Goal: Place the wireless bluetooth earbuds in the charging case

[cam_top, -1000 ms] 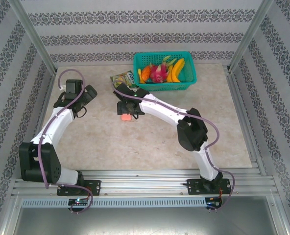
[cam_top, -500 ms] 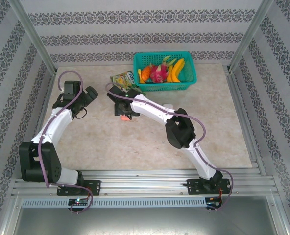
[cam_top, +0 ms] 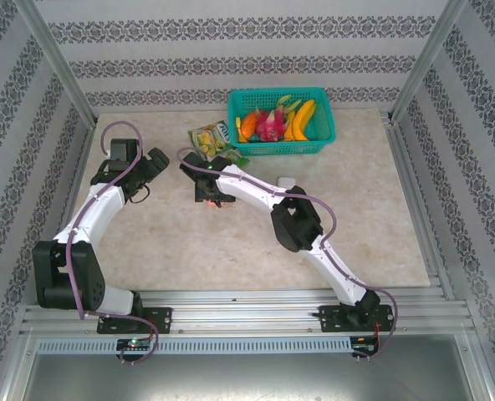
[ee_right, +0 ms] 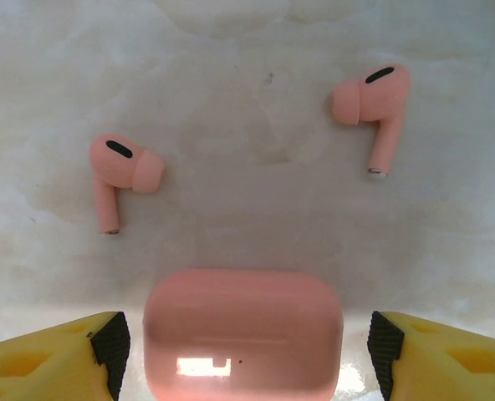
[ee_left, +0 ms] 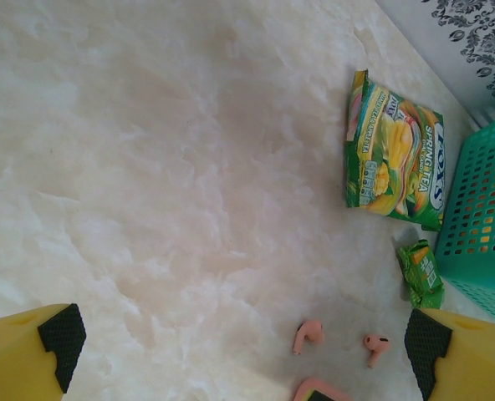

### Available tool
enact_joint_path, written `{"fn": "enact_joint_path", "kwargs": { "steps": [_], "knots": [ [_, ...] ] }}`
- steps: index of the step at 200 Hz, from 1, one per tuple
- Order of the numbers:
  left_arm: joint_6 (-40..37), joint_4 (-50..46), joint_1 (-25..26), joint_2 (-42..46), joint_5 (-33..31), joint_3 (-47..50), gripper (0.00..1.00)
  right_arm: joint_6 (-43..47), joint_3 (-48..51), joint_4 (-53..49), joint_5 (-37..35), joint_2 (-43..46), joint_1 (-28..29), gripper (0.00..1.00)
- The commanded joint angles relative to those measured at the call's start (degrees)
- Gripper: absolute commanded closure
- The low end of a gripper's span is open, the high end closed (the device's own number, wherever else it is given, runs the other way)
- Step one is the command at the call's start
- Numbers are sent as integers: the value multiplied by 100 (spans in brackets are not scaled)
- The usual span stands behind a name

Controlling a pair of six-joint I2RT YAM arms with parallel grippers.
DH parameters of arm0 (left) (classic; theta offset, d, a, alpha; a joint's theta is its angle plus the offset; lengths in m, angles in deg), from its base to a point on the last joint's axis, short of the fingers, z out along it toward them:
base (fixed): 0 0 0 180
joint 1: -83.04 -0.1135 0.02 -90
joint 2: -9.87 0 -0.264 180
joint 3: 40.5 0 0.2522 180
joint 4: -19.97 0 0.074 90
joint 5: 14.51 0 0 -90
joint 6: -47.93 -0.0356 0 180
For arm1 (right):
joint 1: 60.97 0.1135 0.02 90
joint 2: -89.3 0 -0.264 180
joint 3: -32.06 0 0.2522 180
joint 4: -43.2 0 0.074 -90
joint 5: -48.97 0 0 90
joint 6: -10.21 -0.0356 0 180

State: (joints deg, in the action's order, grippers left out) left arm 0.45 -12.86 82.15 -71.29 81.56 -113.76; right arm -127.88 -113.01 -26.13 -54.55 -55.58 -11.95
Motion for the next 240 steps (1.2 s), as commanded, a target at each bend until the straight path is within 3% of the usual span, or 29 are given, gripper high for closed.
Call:
{"fn": "enact_joint_path", "kwargs": {
  "steps": [1,142,194,240],
  "knots": [
    [32,140,-70,-21,89,62,0,-63,-203,-178,-152,-163,78,23],
    [147,153,-64,-12,264,128,0,-134,262,3,-97,12,9,41],
    [217,245,-43,-5,497,183,0,-61,1433,348,-203,837,-61,42],
    [357,585,53,23,823,431,0,-92,3220,990,-152,1951,-310,42]
  ]
}}
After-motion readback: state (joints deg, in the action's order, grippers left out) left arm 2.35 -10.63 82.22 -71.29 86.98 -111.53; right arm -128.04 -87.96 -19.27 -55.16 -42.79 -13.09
